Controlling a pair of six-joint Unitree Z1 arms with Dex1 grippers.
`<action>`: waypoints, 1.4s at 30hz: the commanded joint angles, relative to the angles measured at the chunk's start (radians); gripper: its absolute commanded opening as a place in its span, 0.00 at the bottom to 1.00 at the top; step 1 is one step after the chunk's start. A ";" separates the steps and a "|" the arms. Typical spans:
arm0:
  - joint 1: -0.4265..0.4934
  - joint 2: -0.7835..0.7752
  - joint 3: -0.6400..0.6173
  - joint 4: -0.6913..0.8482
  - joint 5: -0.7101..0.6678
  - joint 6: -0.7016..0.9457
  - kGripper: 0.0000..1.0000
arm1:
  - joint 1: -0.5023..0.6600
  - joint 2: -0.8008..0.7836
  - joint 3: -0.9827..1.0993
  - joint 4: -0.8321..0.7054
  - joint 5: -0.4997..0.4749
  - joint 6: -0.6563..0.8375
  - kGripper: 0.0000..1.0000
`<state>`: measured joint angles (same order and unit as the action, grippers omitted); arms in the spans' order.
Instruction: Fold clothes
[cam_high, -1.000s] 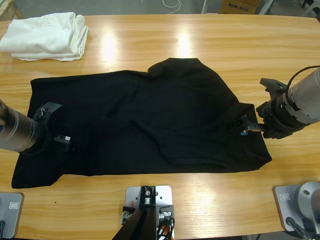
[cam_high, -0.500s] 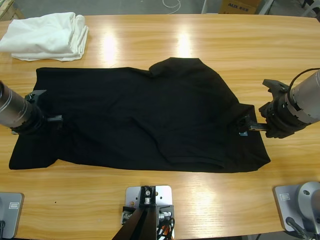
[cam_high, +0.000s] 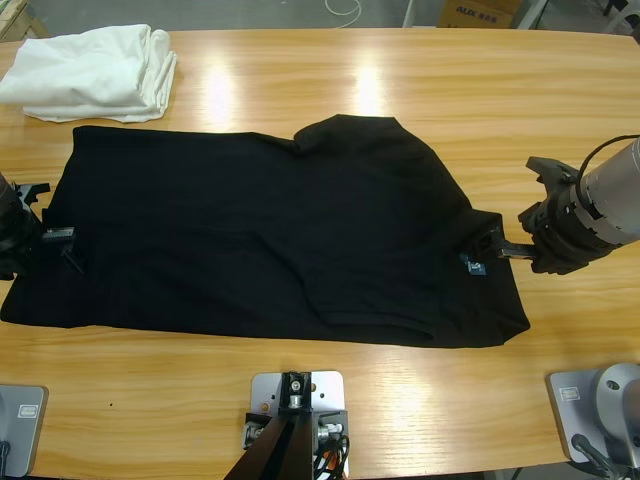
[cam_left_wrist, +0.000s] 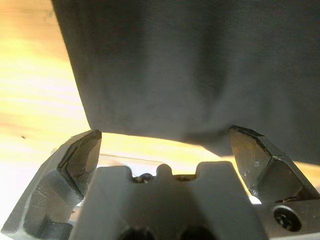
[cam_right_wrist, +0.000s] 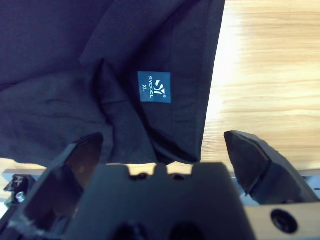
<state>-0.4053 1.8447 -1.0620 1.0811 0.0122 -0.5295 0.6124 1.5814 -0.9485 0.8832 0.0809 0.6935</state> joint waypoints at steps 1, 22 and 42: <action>-0.052 -0.134 -0.106 -0.043 0.006 0.039 1.00 | -0.032 0.029 -0.092 -0.039 -0.058 -0.203 0.99; 0.047 -0.084 -0.128 -0.257 -0.210 0.121 1.00 | -0.469 0.709 -0.673 -0.109 0.679 -0.620 0.76; -0.028 -0.123 -0.105 -0.248 -0.210 0.097 1.00 | -0.476 0.821 -0.796 -0.109 0.567 -0.638 0.76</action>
<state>-0.4098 1.7203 -1.1983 0.8362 -0.1817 -0.4167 0.1708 2.3397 -1.7479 0.7742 0.7005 0.0712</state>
